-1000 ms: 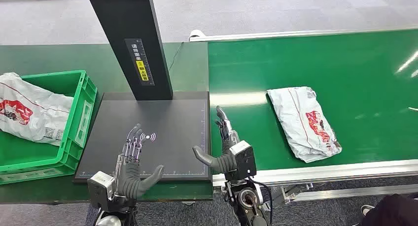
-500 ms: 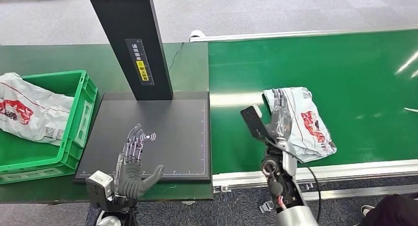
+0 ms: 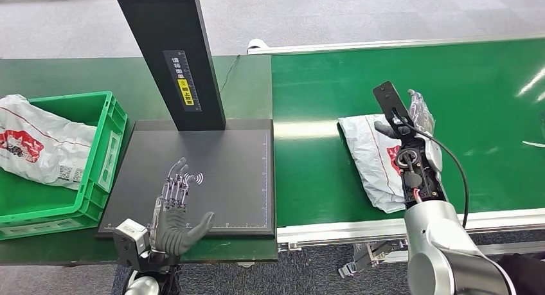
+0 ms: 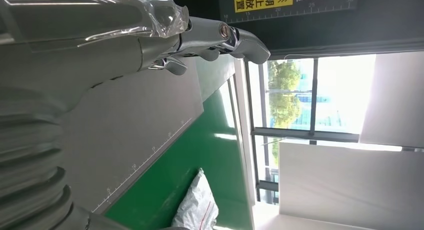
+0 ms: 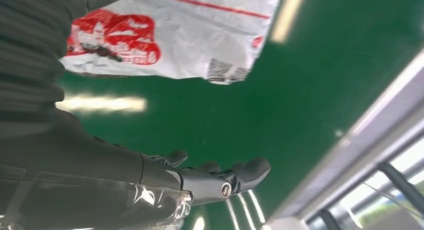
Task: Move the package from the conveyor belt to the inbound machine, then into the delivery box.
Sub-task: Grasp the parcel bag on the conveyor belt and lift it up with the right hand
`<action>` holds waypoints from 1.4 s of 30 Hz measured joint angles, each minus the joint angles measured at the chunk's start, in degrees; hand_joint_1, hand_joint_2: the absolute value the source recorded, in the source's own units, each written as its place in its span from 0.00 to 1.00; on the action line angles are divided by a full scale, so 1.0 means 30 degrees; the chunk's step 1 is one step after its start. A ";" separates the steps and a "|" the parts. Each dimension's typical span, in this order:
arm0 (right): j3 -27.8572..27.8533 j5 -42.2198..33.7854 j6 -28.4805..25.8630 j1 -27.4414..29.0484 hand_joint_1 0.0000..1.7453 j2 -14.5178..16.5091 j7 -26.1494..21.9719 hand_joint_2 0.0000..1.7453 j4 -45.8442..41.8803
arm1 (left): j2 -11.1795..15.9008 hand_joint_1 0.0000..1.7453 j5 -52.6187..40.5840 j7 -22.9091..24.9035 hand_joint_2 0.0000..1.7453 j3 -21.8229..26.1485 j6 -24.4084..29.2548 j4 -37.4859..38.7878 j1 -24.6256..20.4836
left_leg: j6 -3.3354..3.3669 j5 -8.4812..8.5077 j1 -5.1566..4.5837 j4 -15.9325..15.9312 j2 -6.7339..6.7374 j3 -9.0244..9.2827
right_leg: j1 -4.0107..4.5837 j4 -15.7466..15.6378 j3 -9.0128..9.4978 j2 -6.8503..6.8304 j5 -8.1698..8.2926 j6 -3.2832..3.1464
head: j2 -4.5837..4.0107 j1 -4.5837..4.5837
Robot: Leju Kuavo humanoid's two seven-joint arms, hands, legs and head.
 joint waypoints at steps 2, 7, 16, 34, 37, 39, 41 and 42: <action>-0.0089 0.0516 0.0562 -0.0359 0.00 -0.0140 0.0850 1.00 0.0379 | 0.0018 0.00 0.0066 -0.0025 1.00 0.0015 -0.0055 0.0084 -0.0050 | 0.0000 0.0001 0.0003 0.0000 0.0000 0.0001 | -0.0001 0.0000 0.0002 0.0000 0.0001 0.0001 | 0.0000 0.0004; -0.0215 0.1360 0.2213 -0.0736 0.00 -0.0272 0.1936 1.00 0.1070 | 0.0120 0.00 0.0292 -0.0040 1.00 0.0075 -0.0146 0.0346 -0.0320 | 0.0001 0.0002 0.0001 0.0003 -0.0001 0.0004 | -0.0003 0.0000 0.0005 0.0000 0.0002 0.0002 | 0.0000 0.0003; -0.0286 0.2204 0.4556 -0.0257 0.00 -0.0108 0.1942 1.00 0.1946 | 0.0191 0.00 0.0412 -0.0115 1.00 0.0166 -0.0159 0.1262 -0.1166 | 0.0000 0.0001 0.0004 0.0001 -0.0008 -0.0001 | -0.0001 0.0000 0.0001 -0.0001 0.0001 0.0001 | 0.0000 0.0002; -0.0139 0.4469 0.6630 0.1461 0.00 0.0705 0.2052 1.00 0.2674 | 0.0319 0.00 0.0623 -0.0027 1.00 0.0335 -0.0129 0.2015 -0.1683 | 0.0000 0.0001 0.0005 -0.0001 -0.0009 -0.0004 | -0.0001 0.0000 0.0001 -0.0002 0.0000 0.0000 | 0.0000 0.0003; -0.0119 0.4494 0.6641 0.1476 0.00 0.0756 0.2072 1.00 0.2709 | 0.0322 0.00 0.0625 -0.0027 1.00 0.0346 -0.0129 0.2066 -0.1690 | 0.0000 0.0001 0.0004 0.0000 -0.0008 -0.0002 | -0.0001 -0.0001 0.0002 -0.0003 0.0000 0.0000 | 0.0000 0.0002; -0.0097 0.4501 0.6659 0.1477 0.00 0.0779 0.2074 1.00 0.2729 | 0.0330 0.00 0.0629 -0.0027 1.00 0.0348 -0.0129 0.2104 -0.1695 | 0.0000 0.0001 0.0003 0.0001 -0.0008 -0.0003 | -0.0002 -0.0001 0.0002 -0.0004 0.0000 0.0000 | -0.0002 0.0002; -0.0080 0.4547 0.6705 0.1478 0.00 0.0807 0.2110 1.00 0.2751 | 0.0344 0.00 0.0636 -0.0029 1.00 0.0351 -0.0128 0.2133 -0.1702 | 0.0000 0.0001 0.0003 0.0001 -0.0008 -0.0003 | -0.0002 -0.0001 0.0001 -0.0003 0.0000 0.0000 | 0.0000 0.0002; -0.0068 0.4638 0.6770 0.1478 0.00 0.0818 0.2185 1.00 0.2758 | 0.0350 0.00 0.0639 -0.0031 1.00 0.0353 -0.0126 0.2140 -0.1706 | 0.0000 0.0001 0.0003 0.0000 -0.0008 -0.0002 | -0.0001 -0.0001 0.0001 -0.0003 0.0000 0.0000 | 0.0000 0.0002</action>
